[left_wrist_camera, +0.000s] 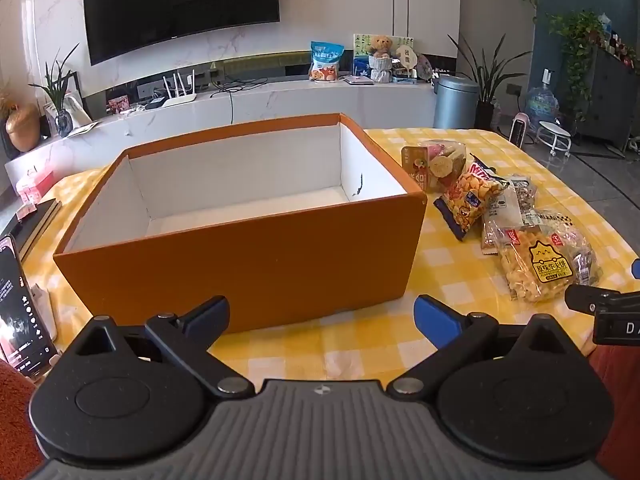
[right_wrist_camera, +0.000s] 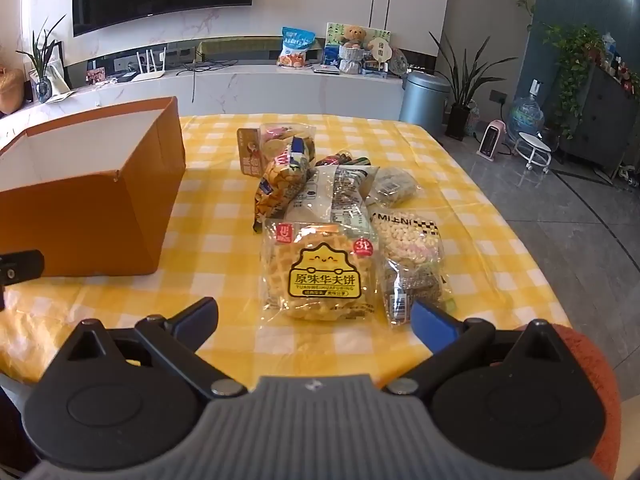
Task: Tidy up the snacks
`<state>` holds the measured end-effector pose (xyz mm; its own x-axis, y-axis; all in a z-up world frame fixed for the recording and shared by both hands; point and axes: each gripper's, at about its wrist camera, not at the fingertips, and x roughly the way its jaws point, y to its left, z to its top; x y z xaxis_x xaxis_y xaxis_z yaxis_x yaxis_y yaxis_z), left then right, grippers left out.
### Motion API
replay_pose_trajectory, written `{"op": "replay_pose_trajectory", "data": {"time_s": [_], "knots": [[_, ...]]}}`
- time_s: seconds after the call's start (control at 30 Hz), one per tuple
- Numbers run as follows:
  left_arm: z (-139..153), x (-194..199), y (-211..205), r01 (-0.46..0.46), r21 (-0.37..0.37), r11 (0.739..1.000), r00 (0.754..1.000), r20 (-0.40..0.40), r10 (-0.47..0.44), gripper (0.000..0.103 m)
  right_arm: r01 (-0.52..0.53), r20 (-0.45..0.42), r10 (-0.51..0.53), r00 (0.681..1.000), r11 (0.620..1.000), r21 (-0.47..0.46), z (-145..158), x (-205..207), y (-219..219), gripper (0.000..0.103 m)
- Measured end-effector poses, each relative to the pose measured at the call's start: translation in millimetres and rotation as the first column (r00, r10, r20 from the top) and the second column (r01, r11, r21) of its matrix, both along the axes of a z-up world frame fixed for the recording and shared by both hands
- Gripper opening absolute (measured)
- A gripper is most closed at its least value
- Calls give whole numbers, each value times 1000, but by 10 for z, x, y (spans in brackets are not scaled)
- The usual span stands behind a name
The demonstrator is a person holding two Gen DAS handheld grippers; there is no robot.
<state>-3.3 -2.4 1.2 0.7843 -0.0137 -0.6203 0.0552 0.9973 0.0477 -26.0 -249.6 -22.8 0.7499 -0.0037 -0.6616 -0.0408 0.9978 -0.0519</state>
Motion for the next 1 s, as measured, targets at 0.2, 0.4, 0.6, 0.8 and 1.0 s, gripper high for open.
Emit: {"op": "replay_pose_trajectory", "data": {"time_s": [0.2,0.4,0.6,0.8,1.0], "knots": [[22,-20,-8,11,2,1000,1000,-19,-11,103,-6,3,6,1000,1000,4,25,-9,56,100],[33,-16,-68,16,-4,1000,1000,-12,-16,103,-12,22,12,1000,1000,5,161,-117,119,100],[33,-12,-65,24,-12,1000,1000,-14,-24,103,-20,51,20,998,1000,-10,240,-148,162,100],[38,-13,-54,16,-17,1000,1000,-10,-16,103,-31,56,32,998,999,-22,255,-157,194,100],[42,-12,-51,19,-21,1000,1000,-9,-19,103,-33,49,34,998,999,-29,252,-148,226,100]]}}
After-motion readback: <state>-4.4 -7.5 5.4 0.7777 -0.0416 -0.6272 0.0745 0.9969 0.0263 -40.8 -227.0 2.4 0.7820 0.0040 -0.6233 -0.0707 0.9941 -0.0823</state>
